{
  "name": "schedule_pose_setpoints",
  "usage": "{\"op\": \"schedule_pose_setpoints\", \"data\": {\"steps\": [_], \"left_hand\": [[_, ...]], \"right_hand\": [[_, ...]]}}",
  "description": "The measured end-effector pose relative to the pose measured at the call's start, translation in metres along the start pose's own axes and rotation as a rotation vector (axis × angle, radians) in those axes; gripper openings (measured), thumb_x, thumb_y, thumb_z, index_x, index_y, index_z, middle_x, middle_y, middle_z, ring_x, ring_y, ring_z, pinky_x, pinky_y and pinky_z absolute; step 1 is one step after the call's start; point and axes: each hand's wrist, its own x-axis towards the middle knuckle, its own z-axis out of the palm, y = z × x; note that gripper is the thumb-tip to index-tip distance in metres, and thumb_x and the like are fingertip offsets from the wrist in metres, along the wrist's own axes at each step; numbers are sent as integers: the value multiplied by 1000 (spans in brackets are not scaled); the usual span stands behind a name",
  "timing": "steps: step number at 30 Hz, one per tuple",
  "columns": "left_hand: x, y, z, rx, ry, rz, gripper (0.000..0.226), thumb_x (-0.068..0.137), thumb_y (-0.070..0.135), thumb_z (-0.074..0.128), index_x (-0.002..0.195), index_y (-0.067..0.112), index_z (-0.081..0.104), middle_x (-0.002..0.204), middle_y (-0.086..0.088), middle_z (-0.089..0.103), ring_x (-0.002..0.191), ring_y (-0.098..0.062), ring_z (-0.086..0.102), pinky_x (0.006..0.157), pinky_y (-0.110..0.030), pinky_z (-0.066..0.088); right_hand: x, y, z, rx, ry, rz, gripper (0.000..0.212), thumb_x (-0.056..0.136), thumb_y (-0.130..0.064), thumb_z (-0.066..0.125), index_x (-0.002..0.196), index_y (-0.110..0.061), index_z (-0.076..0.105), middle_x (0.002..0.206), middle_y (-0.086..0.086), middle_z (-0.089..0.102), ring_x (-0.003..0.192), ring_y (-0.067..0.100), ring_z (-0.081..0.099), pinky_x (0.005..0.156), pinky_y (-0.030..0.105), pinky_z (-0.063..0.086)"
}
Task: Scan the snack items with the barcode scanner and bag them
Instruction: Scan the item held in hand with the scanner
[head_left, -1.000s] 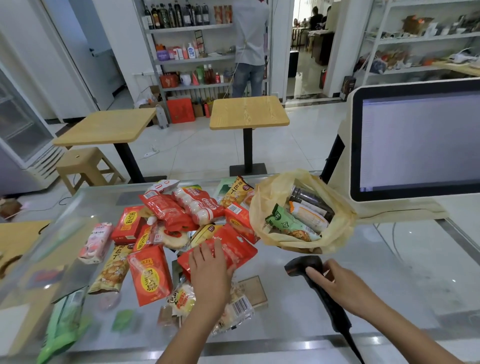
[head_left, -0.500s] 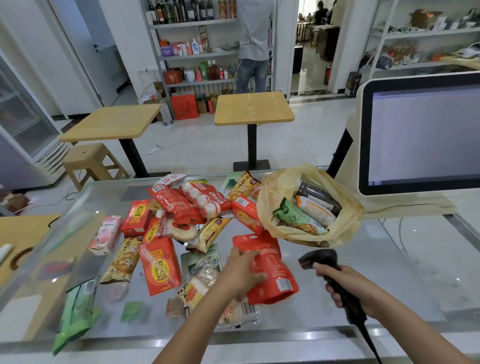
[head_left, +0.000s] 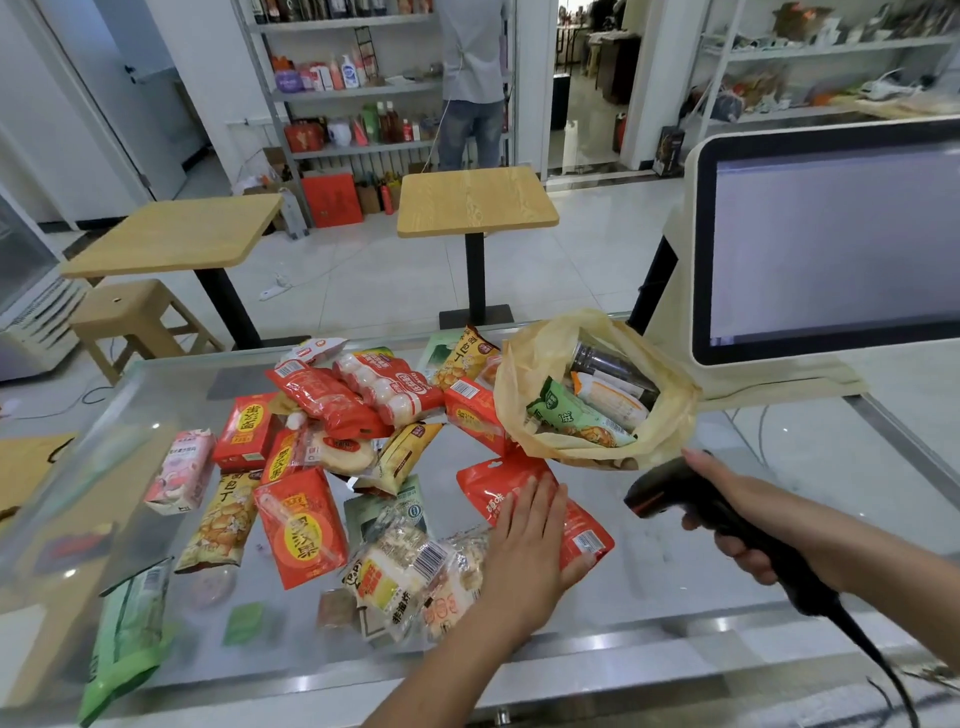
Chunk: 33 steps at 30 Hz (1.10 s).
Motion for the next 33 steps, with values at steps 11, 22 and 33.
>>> {"op": "schedule_pose_setpoints", "data": {"steps": [11,22,33], "left_hand": [[4,-14,-1,12,119,156,100,66,76,-8,151,23,-10,158,2,-17,144,-18,-20,107,-36,-24],[0,-15,-2,-18,96,144,99,82,73,41,151,23,-11,154,4,-25,140,-18,-25,107,-38,-23],[3,-16,14,85,243,143,92,81,72,45,150,15,20,157,-7,22,143,-27,21,110,-49,5]], "right_hand": [[-44,-39,7,-49,-40,-10,82,73,-81,36,95,-5,58,51,0,39,37,12,32,36,19,29],[-61,-36,8,-49,12,27,81,73,-81,36,93,-6,58,51,1,38,37,12,31,36,19,28],[-68,-36,2,-47,-11,57,78,71,-82,37,89,-8,55,50,1,36,37,14,29,36,20,26]]}}
